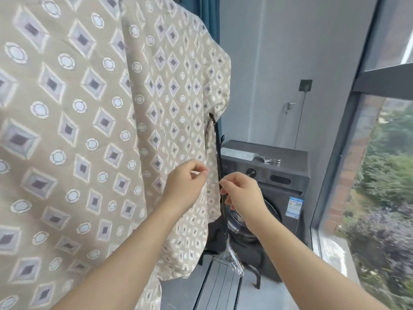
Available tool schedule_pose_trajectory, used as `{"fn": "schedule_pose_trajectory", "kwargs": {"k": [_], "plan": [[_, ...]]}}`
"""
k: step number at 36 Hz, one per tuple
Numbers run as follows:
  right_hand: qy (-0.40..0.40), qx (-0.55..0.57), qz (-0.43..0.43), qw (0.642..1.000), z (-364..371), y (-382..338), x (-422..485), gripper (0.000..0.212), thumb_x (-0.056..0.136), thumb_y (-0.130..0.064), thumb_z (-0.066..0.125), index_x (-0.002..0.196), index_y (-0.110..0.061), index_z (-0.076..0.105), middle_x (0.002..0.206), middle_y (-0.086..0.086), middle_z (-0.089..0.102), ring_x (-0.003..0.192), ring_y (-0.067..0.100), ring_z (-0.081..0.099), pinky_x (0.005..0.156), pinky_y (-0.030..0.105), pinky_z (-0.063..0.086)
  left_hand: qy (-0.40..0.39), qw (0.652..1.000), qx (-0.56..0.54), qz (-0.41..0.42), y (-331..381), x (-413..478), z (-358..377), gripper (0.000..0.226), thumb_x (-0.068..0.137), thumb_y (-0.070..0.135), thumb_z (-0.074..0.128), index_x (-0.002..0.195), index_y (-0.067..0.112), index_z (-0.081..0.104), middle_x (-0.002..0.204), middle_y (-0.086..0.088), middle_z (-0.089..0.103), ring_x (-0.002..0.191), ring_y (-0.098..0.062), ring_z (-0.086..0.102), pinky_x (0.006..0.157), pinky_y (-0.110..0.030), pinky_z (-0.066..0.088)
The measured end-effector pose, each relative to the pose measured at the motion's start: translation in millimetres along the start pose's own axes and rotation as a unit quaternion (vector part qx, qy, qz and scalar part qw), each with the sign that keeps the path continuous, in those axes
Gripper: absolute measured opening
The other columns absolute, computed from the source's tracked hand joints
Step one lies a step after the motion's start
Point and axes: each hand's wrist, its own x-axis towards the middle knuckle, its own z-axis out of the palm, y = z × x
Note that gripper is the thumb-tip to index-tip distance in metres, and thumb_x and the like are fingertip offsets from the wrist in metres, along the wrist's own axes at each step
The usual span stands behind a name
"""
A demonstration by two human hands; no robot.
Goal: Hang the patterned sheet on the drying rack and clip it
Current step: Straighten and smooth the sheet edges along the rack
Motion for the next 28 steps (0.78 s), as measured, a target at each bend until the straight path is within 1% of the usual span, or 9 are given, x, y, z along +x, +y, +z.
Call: {"fn": "schedule_pose_trajectory", "kwargs": {"k": [3, 7, 11, 13, 15, 18, 23, 26, 28], "plan": [[0.004, -0.016, 0.0, 1.0, -8, 8, 49, 0.016, 0.088, -0.013, 0.052, 0.075, -0.018, 0.061, 0.069, -0.002, 0.062, 0.054, 0.01, 0.05, 0.054, 0.023, 0.04, 0.0, 1.0, -0.015, 0.007, -6, 44, 22, 0.012, 0.09, 0.02, 0.055, 0.081, 0.027, 0.059, 0.078, 0.011, 0.06, 0.07, -0.005, 0.054, 0.056, -0.014, 0.038], [0.009, -0.024, -0.007, 1.0, -17, 11, 119, 0.017, 0.087, -0.013, 0.051, 0.074, -0.02, 0.06, 0.071, -0.002, 0.062, 0.056, 0.011, 0.05, 0.056, 0.024, 0.041, 0.003, 0.999, -0.032, 0.011, -12, 104, 47, 0.02, 0.09, 0.019, 0.055, 0.074, 0.032, 0.056, 0.078, 0.013, 0.059, 0.067, -0.003, 0.052, 0.057, -0.021, 0.039], [0.013, -0.009, -0.027, 1.0, -28, 10, 178, 0.019, 0.087, -0.013, 0.051, 0.072, -0.022, 0.06, 0.071, -0.003, 0.062, 0.058, 0.012, 0.05, 0.06, 0.025, 0.042, 0.004, 0.999, -0.019, 0.028, -13, 163, 68, 0.021, 0.089, 0.019, 0.055, 0.073, 0.032, 0.056, 0.081, 0.018, 0.059, 0.077, -0.004, 0.055, 0.066, -0.017, 0.042], [0.016, 0.004, -0.03, 0.999, -34, 13, 204, 0.02, 0.088, -0.013, 0.051, 0.072, -0.021, 0.06, 0.07, -0.003, 0.061, 0.058, 0.012, 0.05, 0.06, 0.025, 0.042, 0.006, 0.999, -0.011, 0.03, -15, 188, 78, 0.022, 0.089, 0.019, 0.055, 0.072, 0.033, 0.056, 0.082, 0.016, 0.06, 0.078, -0.004, 0.055, 0.065, -0.013, 0.041], [0.014, 0.016, -0.027, 0.999, -39, 19, 230, 0.02, 0.088, -0.012, 0.051, 0.071, -0.019, 0.06, 0.068, -0.003, 0.06, 0.057, 0.013, 0.049, 0.057, 0.025, 0.041, 0.009, 1.0, -0.001, 0.028, -17, 211, 87, 0.022, 0.089, 0.019, 0.055, 0.073, 0.034, 0.056, 0.084, 0.015, 0.061, 0.078, -0.003, 0.055, 0.061, -0.008, 0.039], [0.005, 0.034, -0.02, 0.999, -45, 31, 270, 0.021, 0.089, -0.012, 0.051, 0.071, -0.018, 0.059, 0.067, -0.002, 0.059, 0.054, 0.012, 0.048, 0.052, 0.023, 0.041, 0.021, 0.999, 0.014, 0.026, -25, 244, 101, 0.022, 0.089, 0.02, 0.055, 0.073, 0.034, 0.056, 0.084, 0.016, 0.06, 0.077, -0.001, 0.054, 0.063, -0.009, 0.037], [-0.033, 0.04, -0.029, 0.998, -51, 57, 340, 0.021, 0.09, -0.013, 0.05, 0.072, -0.018, 0.058, 0.068, -0.002, 0.059, 0.051, 0.01, 0.047, 0.042, 0.013, 0.038, 0.051, 0.998, 0.035, 0.008, -46, 292, 134, 0.023, 0.089, 0.018, 0.056, 0.072, 0.034, 0.056, 0.083, 0.016, 0.059, 0.076, -0.001, 0.052, 0.064, -0.013, 0.037], [-0.064, 0.046, -0.028, 0.996, -56, 75, 383, 0.018, 0.089, -0.013, 0.05, 0.075, -0.017, 0.059, 0.068, -0.002, 0.059, 0.053, 0.012, 0.047, 0.042, 0.013, 0.038, 0.081, 0.995, 0.057, -0.005, -60, 323, 157, 0.023, 0.089, 0.017, 0.055, 0.072, 0.033, 0.055, 0.084, 0.014, 0.059, 0.075, -0.002, 0.052, 0.064, -0.011, 0.038], [-0.09, 0.052, -0.021, 0.994, -60, 86, 411, 0.016, 0.089, -0.011, 0.049, 0.078, -0.012, 0.06, 0.068, -0.001, 0.058, 0.052, 0.013, 0.046, 0.042, 0.014, 0.037, 0.107, 0.992, 0.063, -0.025, -66, 344, 172, 0.022, 0.089, 0.017, 0.055, 0.072, 0.032, 0.056, 0.086, 0.012, 0.06, 0.074, -0.003, 0.052, 0.058, -0.009, 0.039]]}}
